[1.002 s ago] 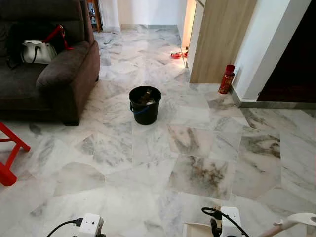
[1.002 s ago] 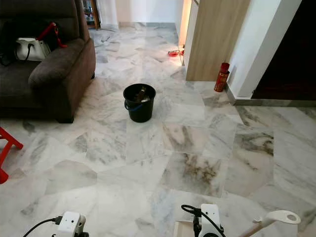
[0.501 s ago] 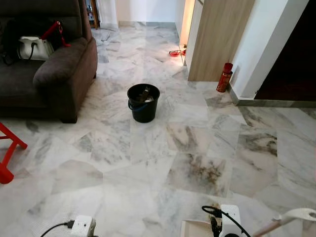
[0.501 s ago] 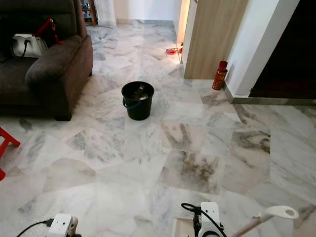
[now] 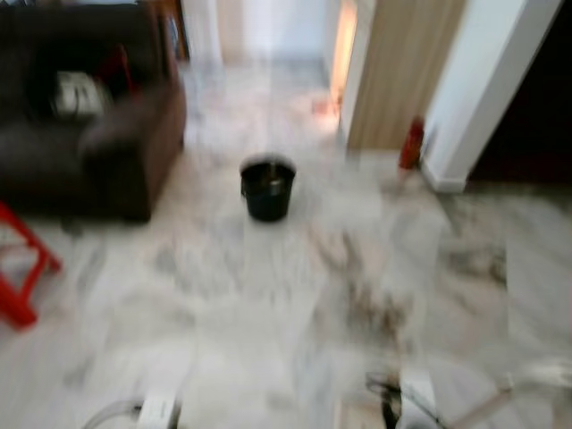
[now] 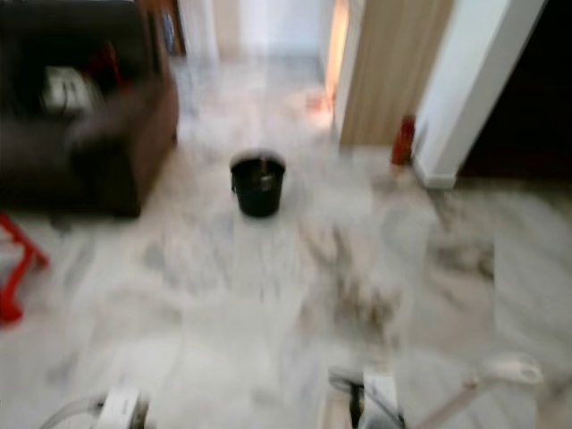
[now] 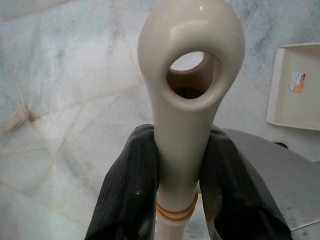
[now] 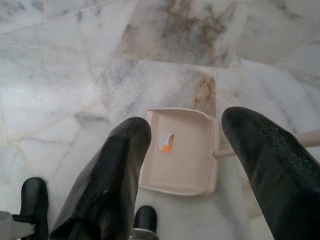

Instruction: Sweep floor

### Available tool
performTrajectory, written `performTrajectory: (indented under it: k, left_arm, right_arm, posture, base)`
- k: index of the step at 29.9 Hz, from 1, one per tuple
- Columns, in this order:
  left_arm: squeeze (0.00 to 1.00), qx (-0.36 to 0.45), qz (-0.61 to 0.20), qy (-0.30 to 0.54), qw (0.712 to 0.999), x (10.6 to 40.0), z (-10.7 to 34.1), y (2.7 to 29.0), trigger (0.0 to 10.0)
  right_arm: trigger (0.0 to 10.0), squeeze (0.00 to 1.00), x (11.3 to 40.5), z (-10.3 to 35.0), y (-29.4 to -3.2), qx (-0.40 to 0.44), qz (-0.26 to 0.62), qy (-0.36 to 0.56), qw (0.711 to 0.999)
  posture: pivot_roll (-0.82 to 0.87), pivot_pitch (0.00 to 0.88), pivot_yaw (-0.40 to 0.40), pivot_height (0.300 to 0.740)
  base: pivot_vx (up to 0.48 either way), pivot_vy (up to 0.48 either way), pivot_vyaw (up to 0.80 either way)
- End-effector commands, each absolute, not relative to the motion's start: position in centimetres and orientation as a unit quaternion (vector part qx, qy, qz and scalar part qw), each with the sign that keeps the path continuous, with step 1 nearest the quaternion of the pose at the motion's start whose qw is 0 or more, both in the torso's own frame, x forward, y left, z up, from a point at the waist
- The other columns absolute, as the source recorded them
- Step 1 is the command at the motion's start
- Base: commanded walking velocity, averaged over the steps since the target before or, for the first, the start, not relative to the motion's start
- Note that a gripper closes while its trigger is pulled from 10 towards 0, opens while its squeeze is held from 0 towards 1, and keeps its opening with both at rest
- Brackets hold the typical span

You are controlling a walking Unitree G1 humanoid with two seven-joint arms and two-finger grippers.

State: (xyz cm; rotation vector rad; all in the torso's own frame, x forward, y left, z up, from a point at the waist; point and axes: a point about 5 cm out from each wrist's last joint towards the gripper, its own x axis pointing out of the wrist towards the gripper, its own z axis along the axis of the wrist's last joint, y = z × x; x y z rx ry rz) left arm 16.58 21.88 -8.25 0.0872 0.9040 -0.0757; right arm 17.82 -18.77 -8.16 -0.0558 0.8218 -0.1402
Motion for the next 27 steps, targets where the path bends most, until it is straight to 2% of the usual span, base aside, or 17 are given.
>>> performTrajectory:
  k: [1, 6, 27]
  left_arm:
    - [0.00, 0.039, -0.040, 0.441, 0.896, 16.59, -8.34, 21.60, 10.0]
    - [0.00, 0.043, -0.043, 0.442, 0.895, 16.58, -8.37, 21.49, 10.0]
    - [0.00, 0.051, -0.046, 0.446, 0.893, 16.25, -8.40, 21.94, 10.0]
  right_arm:
    - [10.0, 0.00, 17.82, -8.08, -19.35, -0.028, -0.077, 0.398, 0.914]
    - [10.0, 0.00, 17.77, -8.09, -19.35, -0.028, -0.077, 0.398, 0.914]
    - [10.0, 0.00, 17.64, -8.20, -19.16, -0.030, -0.071, 0.402, 0.912]
  posture:
    - [0.00, 0.000, -0.051, 0.740]
    - [0.00, 0.000, -0.052, 0.740]
    - [0.01, 0.000, -0.049, 0.740]
  base:
    - [0.000, 0.000, 0.00]
    - [0.000, 0.000, 0.00]
    - [0.000, -0.245, 0.00]
